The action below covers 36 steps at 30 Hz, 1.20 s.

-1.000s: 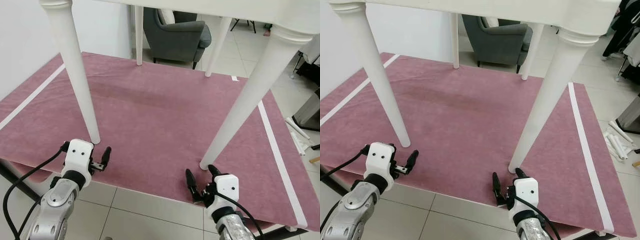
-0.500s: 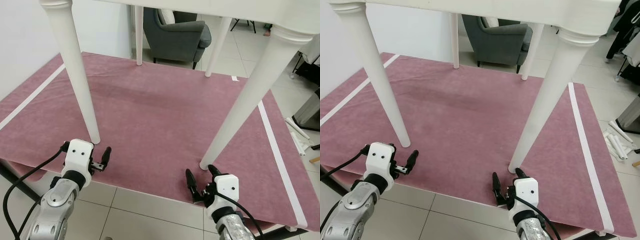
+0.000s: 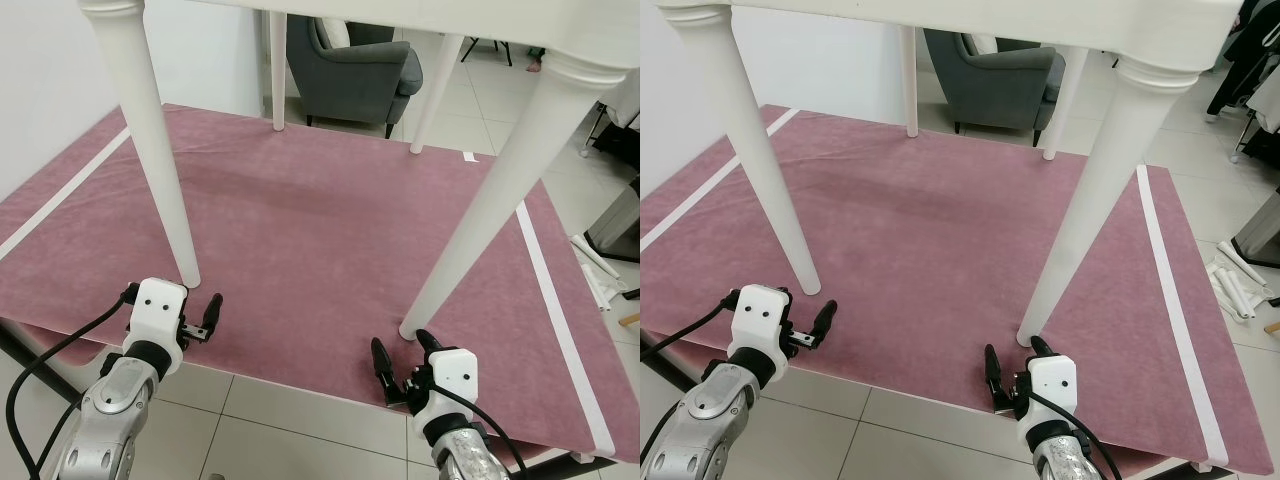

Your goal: Building children table

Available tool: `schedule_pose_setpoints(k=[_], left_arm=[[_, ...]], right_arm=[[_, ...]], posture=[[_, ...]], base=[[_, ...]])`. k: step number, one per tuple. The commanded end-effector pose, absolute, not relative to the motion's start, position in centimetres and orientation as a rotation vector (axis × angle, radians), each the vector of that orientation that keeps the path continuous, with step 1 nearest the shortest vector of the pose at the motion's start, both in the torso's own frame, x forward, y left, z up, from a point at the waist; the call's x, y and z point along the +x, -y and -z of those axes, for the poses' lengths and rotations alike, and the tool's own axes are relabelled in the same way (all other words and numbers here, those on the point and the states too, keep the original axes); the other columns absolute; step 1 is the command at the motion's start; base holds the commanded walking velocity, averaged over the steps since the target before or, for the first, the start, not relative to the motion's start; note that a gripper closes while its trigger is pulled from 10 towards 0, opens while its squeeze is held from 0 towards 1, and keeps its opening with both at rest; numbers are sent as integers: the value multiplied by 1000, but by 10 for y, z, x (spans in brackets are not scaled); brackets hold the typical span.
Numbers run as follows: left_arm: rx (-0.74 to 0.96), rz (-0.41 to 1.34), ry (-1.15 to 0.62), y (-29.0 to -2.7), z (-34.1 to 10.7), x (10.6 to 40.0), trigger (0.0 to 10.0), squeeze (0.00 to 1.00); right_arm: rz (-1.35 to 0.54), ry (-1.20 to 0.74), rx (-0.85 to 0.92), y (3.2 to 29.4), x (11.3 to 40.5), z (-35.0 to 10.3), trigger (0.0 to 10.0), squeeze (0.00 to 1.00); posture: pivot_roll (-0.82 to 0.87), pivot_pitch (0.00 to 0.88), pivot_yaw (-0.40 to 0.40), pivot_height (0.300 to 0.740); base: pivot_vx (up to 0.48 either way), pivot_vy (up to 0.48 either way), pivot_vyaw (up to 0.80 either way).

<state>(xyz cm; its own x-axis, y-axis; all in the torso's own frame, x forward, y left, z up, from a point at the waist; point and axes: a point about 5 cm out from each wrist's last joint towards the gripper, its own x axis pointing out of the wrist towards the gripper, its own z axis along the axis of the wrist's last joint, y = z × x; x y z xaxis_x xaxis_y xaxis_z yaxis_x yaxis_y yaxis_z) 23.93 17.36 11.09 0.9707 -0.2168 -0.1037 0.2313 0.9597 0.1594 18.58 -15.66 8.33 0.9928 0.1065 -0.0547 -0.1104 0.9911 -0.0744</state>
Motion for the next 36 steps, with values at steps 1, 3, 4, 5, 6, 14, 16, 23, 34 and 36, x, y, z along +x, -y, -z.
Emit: schedule_pose_setpoints(k=[1,3,4,5,6,14,16,23,34,36], left_arm=[[175,218,-107,-176,-109,238,10000,0],[175,218,-107,-176,-109,238,10000,0],[175,218,-107,-176,-109,238,10000,0],[175,218,-107,-176,-109,238,10000,0],[175,218,-107,-176,-109,238,10000,0],[176,207,-78,-166,-106,249,10000,0],[178,211,-63,-156,-101,260,10000,0],[178,214,-63,-154,-100,262,10000,0],[192,214,-57,-155,-98,260,10000,0],[203,220,-56,-156,-97,258,10000,0]], right_arm=[[-113,-63,-102,158,185,-82,10000,0],[-113,-63,-102,158,185,-82,10000,0],[-113,-63,-102,158,185,-82,10000,0],[-113,-63,-102,158,185,-82,10000,0],[-113,-63,-102,158,185,-82,10000,0],[-38,-52,-99,168,190,-81,10000,0],[55,-14,-138,182,194,-86,10000,0],[72,-8,-147,184,194,-86,10000,0],[70,-8,-148,183,193,-85,10000,0],[62,-8,-147,182,192,-85,10000,0]], posture=[[127,3,-38,740],[127,3,-38,740],[127,3,-38,740],[127,3,-38,740],[127,3,-38,740],[97,0,0,740],[96,0,0,740],[96,0,0,740],[97,0,0,740],[97,0,0,740]], base=[[0,0,0],[0,0,0],[0,0,0],[0,0,0],[0,0,0],[0,0,0],[0,0,0],[0,0,0],[0,0,0],[0,0,0]])
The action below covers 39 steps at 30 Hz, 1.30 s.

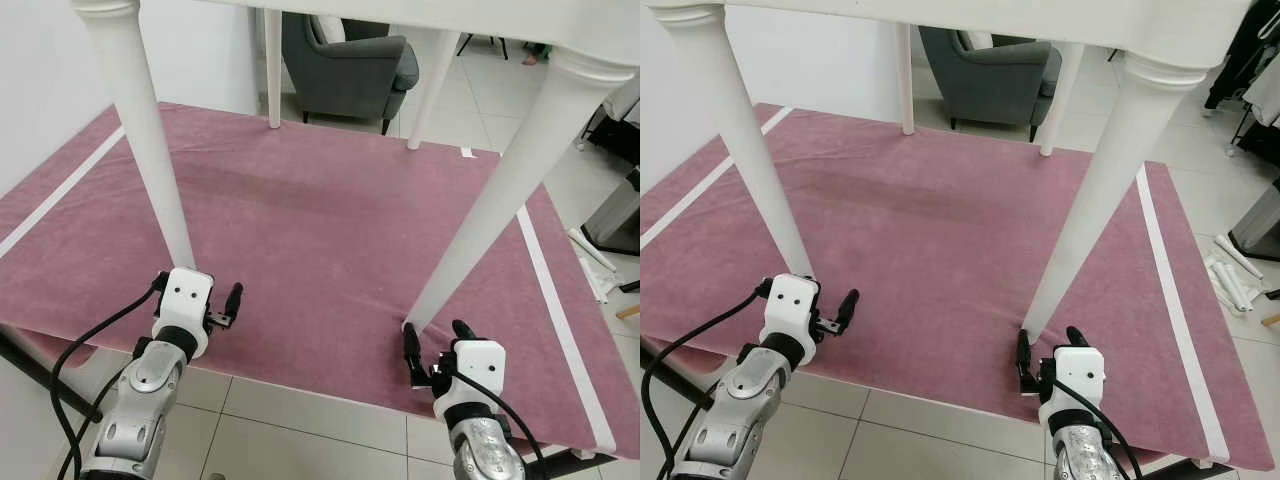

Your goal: Building children table

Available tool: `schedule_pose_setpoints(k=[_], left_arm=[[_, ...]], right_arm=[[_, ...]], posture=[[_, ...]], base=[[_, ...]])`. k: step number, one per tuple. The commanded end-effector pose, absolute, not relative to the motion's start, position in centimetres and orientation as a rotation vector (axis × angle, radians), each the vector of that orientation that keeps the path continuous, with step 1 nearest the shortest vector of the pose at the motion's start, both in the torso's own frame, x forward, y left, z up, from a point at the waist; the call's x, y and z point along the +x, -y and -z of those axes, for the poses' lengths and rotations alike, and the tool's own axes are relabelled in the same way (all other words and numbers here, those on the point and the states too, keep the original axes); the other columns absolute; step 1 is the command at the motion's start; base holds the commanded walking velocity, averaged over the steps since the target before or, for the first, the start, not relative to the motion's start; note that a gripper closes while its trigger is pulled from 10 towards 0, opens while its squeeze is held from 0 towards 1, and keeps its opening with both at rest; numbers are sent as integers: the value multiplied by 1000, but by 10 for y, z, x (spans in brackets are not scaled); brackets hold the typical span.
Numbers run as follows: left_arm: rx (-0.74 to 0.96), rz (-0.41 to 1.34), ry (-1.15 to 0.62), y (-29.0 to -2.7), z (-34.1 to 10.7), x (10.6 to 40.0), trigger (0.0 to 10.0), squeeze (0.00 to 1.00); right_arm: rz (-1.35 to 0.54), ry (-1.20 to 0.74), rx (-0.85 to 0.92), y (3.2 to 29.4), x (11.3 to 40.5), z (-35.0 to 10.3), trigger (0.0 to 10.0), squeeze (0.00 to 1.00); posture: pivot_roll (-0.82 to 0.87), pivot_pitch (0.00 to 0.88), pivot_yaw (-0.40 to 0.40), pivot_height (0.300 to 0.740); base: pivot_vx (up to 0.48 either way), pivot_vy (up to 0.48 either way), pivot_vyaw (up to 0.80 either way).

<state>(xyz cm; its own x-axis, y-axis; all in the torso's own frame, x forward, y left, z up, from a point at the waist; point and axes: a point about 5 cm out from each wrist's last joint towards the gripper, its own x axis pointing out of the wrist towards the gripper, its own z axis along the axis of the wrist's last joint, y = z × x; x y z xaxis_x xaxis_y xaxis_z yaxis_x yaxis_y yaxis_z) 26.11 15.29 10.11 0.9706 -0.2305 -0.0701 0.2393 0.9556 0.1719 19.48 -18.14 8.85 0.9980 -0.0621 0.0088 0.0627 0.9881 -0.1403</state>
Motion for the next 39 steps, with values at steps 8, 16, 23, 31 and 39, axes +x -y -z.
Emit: schedule_pose_setpoints(k=[8,16,23,31,39], left_arm=[[133,256,-102,-159,-100,240,10000,0],[87,263,-45,-152,-120,243,10000,0],[125,255,-19,-152,-124,249,10000,0],[127,245,-31,-153,-125,252,10000,0],[145,234,-17,-150,-125,256,10000,0]], right_arm=[[-11,-53,-43,179,179,-84,10000,0],[-22,29,20,171,183,-109,10000,0],[32,50,-22,178,187,-112,10000,0],[14,16,-38,176,185,-106,10000,0],[0,9,-62,174,188,-105,10000,0]], posture=[[99,0,-34,740],[103,0,-31,740],[99,0,-28,740],[99,0,-29,740],[96,0,-44,740]], base=[[0,0,0],[0,0,0],[0,0,0],[0,0,0],[0,0,0]])
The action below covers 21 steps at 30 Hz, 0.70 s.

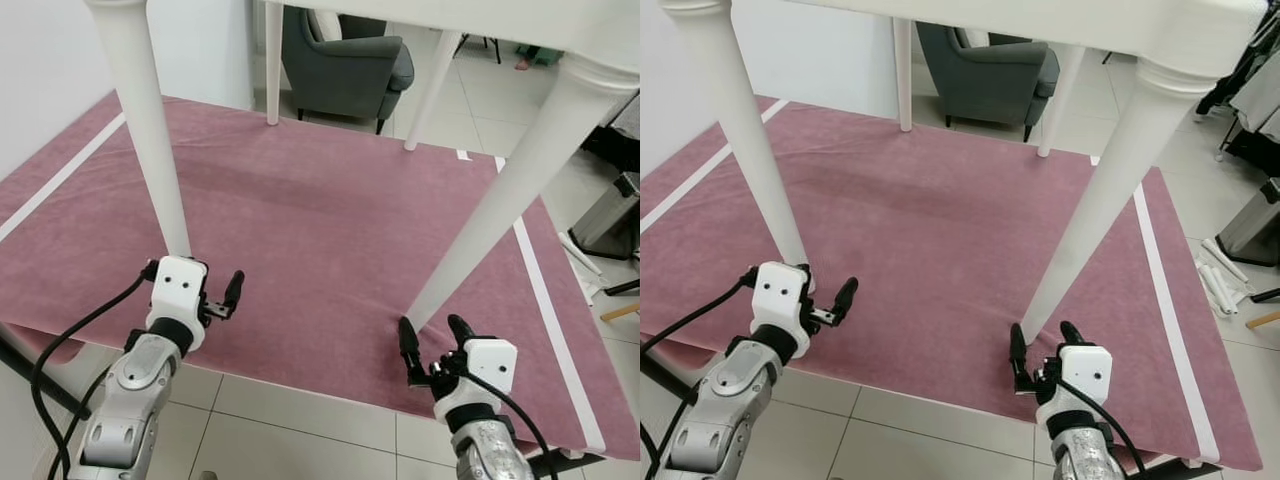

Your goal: Building children table

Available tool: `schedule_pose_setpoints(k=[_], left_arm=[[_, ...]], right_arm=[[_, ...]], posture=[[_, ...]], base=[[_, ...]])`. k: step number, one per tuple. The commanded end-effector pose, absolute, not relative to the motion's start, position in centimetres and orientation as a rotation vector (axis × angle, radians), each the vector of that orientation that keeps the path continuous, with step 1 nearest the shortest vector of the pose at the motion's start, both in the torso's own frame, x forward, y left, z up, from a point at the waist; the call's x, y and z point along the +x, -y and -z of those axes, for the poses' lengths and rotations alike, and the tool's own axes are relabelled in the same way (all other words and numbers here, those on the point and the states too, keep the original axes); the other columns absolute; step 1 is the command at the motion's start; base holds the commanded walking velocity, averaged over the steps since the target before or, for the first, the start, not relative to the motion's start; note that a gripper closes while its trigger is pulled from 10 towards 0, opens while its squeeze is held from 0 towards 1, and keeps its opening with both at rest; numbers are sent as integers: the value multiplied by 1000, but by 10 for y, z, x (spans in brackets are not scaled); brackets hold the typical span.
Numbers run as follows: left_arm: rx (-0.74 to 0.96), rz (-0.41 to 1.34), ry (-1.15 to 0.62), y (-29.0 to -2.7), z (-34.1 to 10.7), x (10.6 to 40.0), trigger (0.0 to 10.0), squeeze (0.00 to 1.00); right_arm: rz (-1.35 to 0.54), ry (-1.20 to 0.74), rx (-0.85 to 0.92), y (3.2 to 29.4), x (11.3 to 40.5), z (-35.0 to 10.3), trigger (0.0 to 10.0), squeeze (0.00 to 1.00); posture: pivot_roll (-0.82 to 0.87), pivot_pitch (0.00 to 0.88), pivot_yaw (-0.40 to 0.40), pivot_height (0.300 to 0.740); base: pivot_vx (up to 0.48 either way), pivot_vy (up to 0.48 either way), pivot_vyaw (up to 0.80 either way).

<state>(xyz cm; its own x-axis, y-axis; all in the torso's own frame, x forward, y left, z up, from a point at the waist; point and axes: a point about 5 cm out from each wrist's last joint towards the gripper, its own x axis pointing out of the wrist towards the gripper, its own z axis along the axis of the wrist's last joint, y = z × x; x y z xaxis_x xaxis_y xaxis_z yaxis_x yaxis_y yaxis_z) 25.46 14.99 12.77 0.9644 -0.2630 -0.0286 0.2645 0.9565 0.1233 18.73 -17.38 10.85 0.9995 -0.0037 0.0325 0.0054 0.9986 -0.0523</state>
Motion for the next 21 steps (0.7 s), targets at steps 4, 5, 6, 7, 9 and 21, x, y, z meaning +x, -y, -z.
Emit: schedule_pose_setpoints(k=[4,5,6,7,9,21], left_arm=[[161,223,-17,-151,-124,256,10000,0],[163,221,-17,-151,-123,257,10000,0],[163,221,-18,-151,-123,257,10000,0],[165,221,-18,-150,-123,257,10000,0],[169,223,-17,-150,-123,257,10000,0],[184,232,-21,-149,-119,257,10000,0]], right_arm=[[-4,8,-70,174,190,-105,10000,0],[-4,8,-71,174,190,-105,10000,0],[-4,8,-72,175,190,-105,10000,0],[-6,8,-74,174,190,-104,10000,0],[-10,7,-77,174,190,-104,10000,0],[-20,-8,-93,171,189,-98,10000,0]], posture=[[96,0,-49,740],[96,0,-49,740],[96,0,-49,740],[96,0,-50,740],[97,0,-50,740],[96,0,-45,740]], base=[[0,0,0],[0,0,0],[0,0,0],[0,0,0],[0,0,0],[0,0,0]])
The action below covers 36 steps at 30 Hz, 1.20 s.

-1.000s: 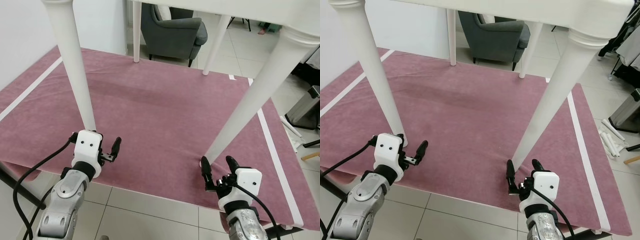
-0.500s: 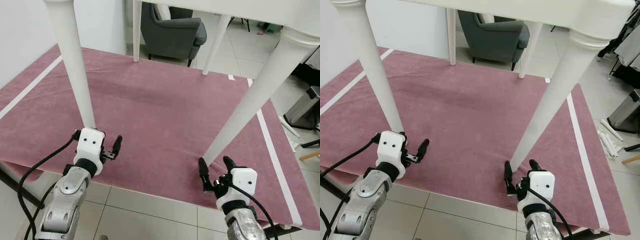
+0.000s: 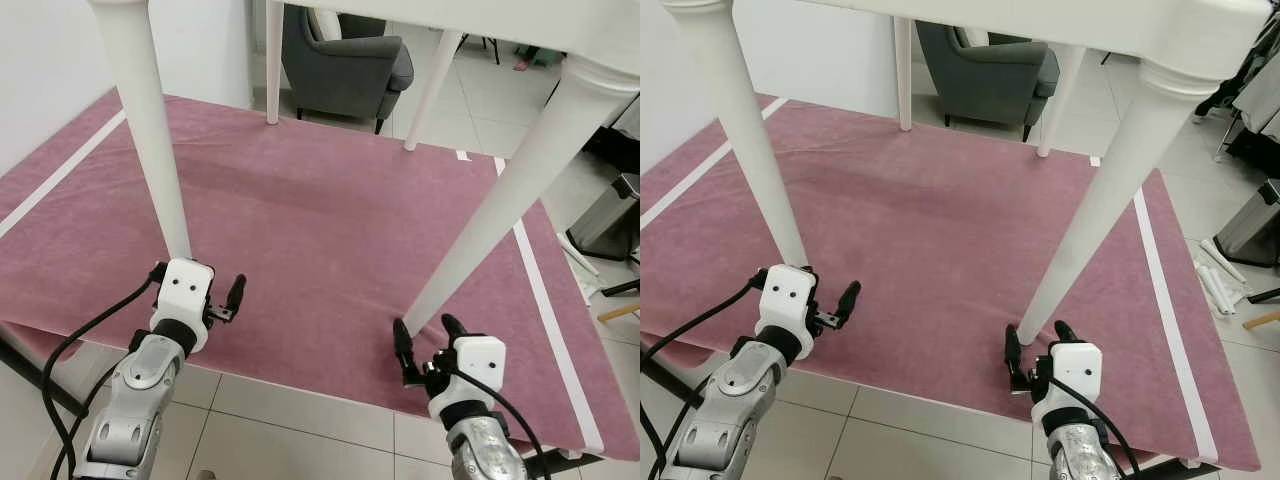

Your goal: Building children table

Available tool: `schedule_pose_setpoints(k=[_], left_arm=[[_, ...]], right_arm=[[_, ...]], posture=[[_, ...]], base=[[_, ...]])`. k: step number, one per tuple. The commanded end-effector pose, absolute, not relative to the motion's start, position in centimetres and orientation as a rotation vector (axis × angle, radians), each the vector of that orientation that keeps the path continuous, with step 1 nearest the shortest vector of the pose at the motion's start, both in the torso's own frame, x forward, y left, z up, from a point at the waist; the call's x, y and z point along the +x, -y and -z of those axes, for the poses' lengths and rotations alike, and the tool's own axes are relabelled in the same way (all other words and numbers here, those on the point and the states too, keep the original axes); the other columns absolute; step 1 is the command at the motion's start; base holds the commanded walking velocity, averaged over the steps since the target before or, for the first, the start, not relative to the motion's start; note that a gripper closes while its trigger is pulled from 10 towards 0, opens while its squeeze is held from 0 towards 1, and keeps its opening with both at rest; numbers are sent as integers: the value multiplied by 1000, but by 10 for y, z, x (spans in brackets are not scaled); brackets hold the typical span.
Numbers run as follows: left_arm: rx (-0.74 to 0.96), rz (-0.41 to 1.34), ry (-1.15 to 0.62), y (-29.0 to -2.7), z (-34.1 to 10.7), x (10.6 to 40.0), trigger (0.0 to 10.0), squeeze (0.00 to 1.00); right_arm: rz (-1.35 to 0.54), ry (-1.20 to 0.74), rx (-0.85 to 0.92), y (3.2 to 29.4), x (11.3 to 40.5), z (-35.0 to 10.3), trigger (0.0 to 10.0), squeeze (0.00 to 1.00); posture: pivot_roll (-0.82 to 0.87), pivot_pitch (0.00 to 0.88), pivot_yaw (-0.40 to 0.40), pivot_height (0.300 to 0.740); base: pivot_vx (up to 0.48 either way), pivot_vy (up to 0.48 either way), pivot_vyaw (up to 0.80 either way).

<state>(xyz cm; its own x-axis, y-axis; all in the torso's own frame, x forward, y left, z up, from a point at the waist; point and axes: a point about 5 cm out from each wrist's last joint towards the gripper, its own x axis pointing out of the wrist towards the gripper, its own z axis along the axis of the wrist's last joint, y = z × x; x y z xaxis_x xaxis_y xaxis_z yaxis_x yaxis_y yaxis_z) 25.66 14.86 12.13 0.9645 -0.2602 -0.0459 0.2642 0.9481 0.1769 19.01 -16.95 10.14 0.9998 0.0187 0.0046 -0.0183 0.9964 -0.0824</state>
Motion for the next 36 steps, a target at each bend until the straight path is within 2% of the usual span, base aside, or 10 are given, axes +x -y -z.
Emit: schedule_pose_setpoints(k=[1,36], left_arm=[[186,233,-22,-149,-119,257,10000,0],[216,233,-42,-153,-106,253,10000,0]], right_arm=[[-20,-9,-94,171,189,-98,10000,0],[-8,-30,-146,170,190,-90,10000,0]], posture=[[96,0,-45,740],[104,0,-41,740]], base=[[0,0,0],[0,0,0]])
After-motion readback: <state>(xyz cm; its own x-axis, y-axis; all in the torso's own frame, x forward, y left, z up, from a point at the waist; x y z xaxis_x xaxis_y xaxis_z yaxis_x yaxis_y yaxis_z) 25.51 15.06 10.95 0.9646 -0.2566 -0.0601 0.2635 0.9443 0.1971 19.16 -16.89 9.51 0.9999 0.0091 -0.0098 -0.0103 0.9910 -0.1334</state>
